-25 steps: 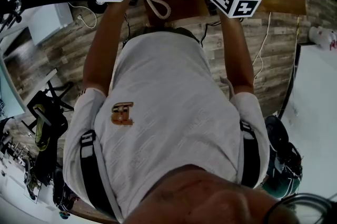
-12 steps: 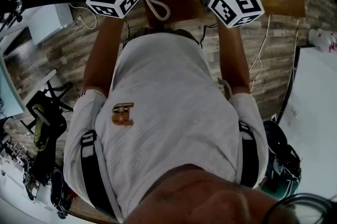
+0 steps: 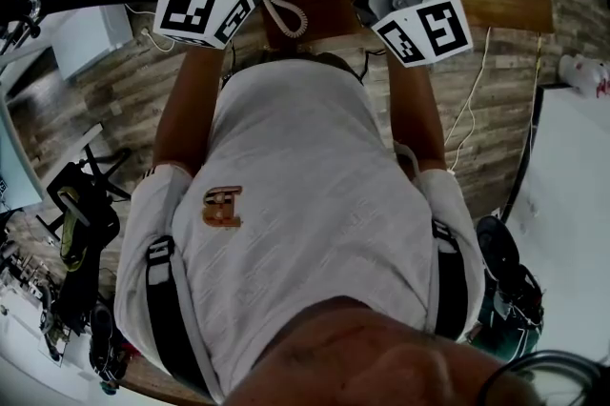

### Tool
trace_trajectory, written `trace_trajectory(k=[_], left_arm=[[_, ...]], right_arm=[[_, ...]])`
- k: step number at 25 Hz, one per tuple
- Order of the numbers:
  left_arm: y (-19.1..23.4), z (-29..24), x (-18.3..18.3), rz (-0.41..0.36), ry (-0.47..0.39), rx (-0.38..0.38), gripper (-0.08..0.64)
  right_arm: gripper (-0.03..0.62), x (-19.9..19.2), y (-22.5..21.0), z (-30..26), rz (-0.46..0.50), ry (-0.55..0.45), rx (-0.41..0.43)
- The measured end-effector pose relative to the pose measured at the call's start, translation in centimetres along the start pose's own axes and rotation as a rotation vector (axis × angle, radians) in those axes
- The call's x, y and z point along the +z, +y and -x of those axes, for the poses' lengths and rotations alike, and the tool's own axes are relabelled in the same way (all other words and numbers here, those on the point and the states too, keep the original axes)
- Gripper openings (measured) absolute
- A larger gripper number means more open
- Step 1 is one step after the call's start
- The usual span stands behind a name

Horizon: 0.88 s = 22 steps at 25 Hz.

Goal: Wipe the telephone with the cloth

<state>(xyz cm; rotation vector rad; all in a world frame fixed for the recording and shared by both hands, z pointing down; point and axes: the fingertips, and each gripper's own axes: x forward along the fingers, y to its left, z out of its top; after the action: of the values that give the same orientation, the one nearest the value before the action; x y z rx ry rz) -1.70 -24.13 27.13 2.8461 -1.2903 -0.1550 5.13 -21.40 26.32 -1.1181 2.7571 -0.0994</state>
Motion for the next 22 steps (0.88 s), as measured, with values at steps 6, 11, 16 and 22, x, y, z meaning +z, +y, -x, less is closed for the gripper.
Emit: trace_trajectory(k=[6, 11, 16, 22], left_arm=[[0.0, 0.8, 0.7, -0.013, -0.019, 0.02, 0.018], [0.2, 0.8, 1.0, -0.016, -0.029, 0.03, 0.018], [0.1, 1.4, 1.1, -0.017, -0.032, 0.035, 0.018], [-0.1, 1.5, 1.0, -0.016, -0.03, 0.033, 0.018]], right_arm=[[0.06, 1.0, 1.3, 0.4, 0.009, -0.062, 0.018], [0.06, 0.9, 1.4, 0.4, 0.02, -0.074, 0.016], [0.06, 0.6, 2.2, 0.6, 0.045, -0.062, 0.021], [0.06, 0.5, 2.1, 0.9, 0.045, -0.064, 0.015]])
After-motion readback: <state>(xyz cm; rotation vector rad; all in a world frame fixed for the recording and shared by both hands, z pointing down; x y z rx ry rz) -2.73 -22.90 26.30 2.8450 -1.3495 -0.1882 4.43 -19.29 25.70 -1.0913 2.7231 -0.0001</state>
